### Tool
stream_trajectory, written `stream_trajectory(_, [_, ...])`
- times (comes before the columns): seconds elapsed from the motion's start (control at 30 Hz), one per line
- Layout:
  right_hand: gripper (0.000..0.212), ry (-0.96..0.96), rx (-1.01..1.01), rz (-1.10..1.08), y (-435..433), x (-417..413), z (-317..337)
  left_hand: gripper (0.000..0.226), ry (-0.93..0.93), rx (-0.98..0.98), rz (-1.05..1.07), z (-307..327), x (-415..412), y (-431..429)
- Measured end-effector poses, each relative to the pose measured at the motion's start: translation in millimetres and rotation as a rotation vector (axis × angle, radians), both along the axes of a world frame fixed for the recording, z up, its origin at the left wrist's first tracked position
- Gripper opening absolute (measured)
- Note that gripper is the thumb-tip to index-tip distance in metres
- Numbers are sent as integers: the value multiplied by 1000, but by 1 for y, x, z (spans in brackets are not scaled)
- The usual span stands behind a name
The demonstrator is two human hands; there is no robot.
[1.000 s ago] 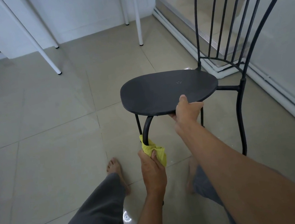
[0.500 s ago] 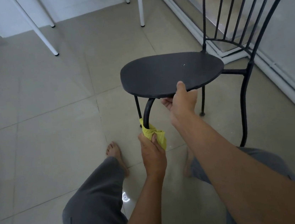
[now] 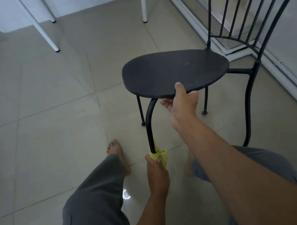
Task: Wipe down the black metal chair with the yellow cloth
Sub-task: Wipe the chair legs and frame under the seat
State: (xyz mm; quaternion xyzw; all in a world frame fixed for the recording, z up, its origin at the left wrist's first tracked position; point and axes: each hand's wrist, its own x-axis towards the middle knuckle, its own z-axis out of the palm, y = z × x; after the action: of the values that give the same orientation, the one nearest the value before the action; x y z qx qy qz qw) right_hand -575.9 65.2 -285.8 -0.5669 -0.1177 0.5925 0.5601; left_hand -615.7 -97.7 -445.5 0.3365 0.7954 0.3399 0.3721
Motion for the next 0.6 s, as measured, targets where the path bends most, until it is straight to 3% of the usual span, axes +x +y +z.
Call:
stream_trajectory(0.3, [14, -11, 44, 21, 9, -1, 3, 6, -18, 174, 44, 56, -7, 41])
stream_trajectory(0.6, [17, -14, 60, 22, 12, -2, 2, 2, 128, 325, -60, 122, -25, 100])
